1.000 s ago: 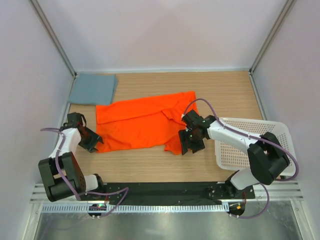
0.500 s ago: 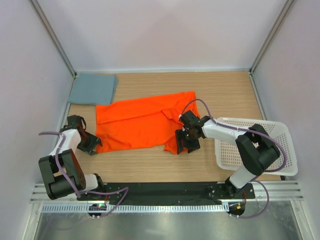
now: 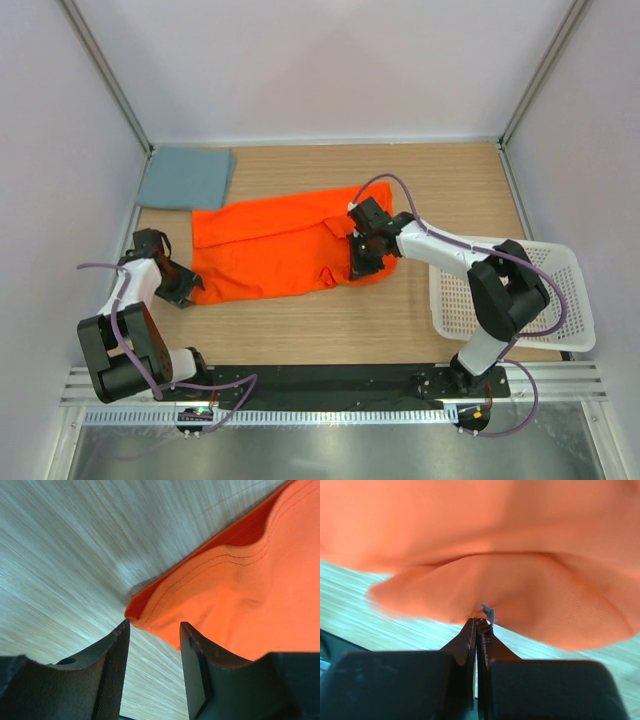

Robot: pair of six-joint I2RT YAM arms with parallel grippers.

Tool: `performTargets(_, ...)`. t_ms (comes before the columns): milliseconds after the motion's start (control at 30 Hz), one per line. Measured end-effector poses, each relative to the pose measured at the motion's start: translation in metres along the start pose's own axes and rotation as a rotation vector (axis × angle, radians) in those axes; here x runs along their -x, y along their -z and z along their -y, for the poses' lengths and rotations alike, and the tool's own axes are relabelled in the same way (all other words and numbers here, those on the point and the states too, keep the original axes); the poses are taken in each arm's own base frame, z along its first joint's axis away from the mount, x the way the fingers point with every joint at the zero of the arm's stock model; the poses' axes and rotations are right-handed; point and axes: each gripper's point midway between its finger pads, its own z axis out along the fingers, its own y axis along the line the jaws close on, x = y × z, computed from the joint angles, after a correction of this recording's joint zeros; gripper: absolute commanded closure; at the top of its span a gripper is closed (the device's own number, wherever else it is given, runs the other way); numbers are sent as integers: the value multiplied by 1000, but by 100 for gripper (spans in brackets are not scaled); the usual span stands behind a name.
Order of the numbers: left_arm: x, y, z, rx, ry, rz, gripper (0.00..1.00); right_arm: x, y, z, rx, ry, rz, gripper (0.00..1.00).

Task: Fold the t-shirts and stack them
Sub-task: Fold the tshirt

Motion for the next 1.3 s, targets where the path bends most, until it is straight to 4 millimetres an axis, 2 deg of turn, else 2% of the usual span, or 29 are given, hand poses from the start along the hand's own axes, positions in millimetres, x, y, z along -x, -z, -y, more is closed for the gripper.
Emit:
performTargets(167,4,4,6,-19,-17,10,55,55,20,-24,21,29,120,98)
performTargets(233,5,5,7,-25,-18,8,55,77,17,-29,20,43,150,97)
performTargets(300,5,5,9,-31,-20,6,55,97,5,-31,19,49,155,96)
performTargets(367,5,5,11,-37,-21,0,55,114,-11,-27,2,45,132,87)
performTargets(400,5,5,11,-38,-22,-2,55,120,-18,-25,-4,46,125,73)
performTargets(433,4,5,11,-39,-23,-5,55,122,-21,-22,-9,44,119,70)
performTargets(467,4,5,12,-41,-25,-7,55,119,-22,-16,-24,43,102,67)
performTargets(567,3,5,12,-44,-31,-13,55,107,-4,-7,-41,46,89,62)
performTargets(733,1,3,12,-45,-37,-29,55,53,44,6,-40,48,87,50)
performTargets(800,1,3,12,-45,-37,-29,55,32,51,9,-19,39,79,46)
performTargets(867,1,2,13,-46,-38,-27,55,9,48,14,0,18,55,44)
performTargets(967,2,2,13,-49,-38,-26,56,-33,29,30,-4,-24,-37,40)
performTargets(1067,2,3,14,-52,-38,-27,56,-61,16,43,-22,-52,-104,39)
performTargets(1133,1,3,14,-54,-39,-28,56,-65,11,45,-22,-56,-108,39)
performTargets(1300,2,5,15,-63,-40,-22,56,-53,1,41,-1,-67,-70,43)
